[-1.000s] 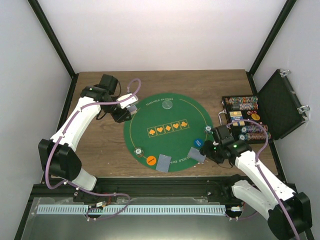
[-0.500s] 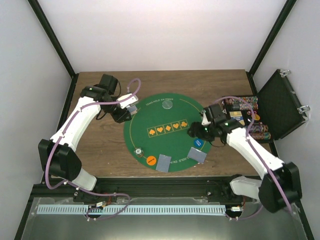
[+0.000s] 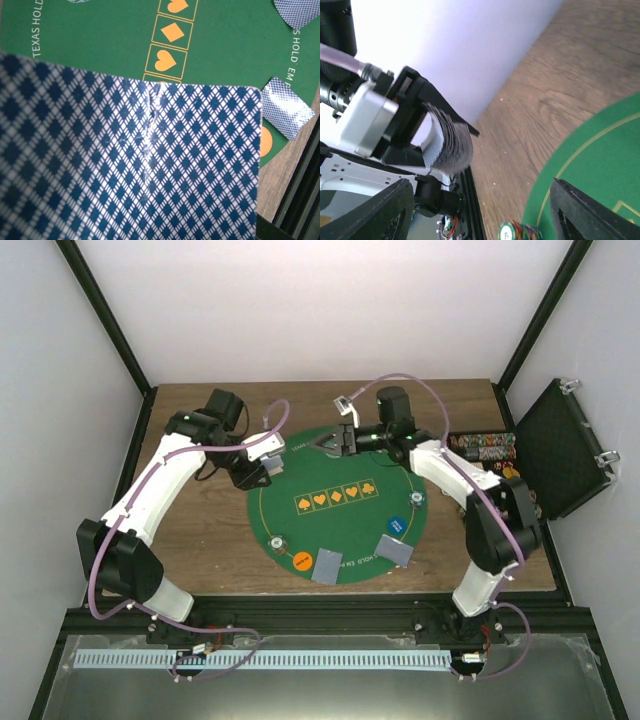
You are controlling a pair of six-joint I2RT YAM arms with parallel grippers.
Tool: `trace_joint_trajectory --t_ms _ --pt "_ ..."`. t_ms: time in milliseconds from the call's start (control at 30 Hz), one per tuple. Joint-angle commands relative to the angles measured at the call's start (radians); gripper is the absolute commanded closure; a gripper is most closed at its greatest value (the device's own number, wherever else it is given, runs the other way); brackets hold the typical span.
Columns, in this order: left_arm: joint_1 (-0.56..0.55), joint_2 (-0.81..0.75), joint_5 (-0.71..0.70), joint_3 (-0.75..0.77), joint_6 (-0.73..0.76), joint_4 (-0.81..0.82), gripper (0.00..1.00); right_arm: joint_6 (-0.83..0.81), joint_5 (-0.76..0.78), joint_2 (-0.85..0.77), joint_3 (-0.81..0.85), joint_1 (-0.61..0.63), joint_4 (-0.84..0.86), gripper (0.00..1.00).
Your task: Distribute texas hold em gaming equipment
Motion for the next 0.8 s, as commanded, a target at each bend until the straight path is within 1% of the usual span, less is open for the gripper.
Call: trace_joint_trajectory --t_ms 0,100,267,533,633,767 --pt "-0.008 -0.010 0.045 0.023 0.018 -0.023 0.53 0.029 -0.141 0.104 0.142 0.059 0.122 0.23" --pt "-0.010 -0.003 0.044 0.030 0.015 -0.024 0.52 0.031 -0.161 0.162 0.198 0.099 0.138 0.18" --pt "-0.011 0.002 0.058 0.039 0.010 -0.025 0.53 0.060 -0.153 0.206 0.216 0.128 0.190 0.18" --pt "-0.012 0.006 0.069 0.046 0.007 -0.026 0.52 0.085 -0.128 0.285 0.271 0.165 0.208 0.18" --pt "-0.011 0.009 0.073 0.046 0.004 -0.025 0.52 0.093 -0.122 0.307 0.291 0.171 0.206 0.18" --pt "-0.011 0.014 0.068 0.052 -0.002 -0.018 0.53 0.048 -0.096 0.313 0.307 0.175 0.143 0.19"
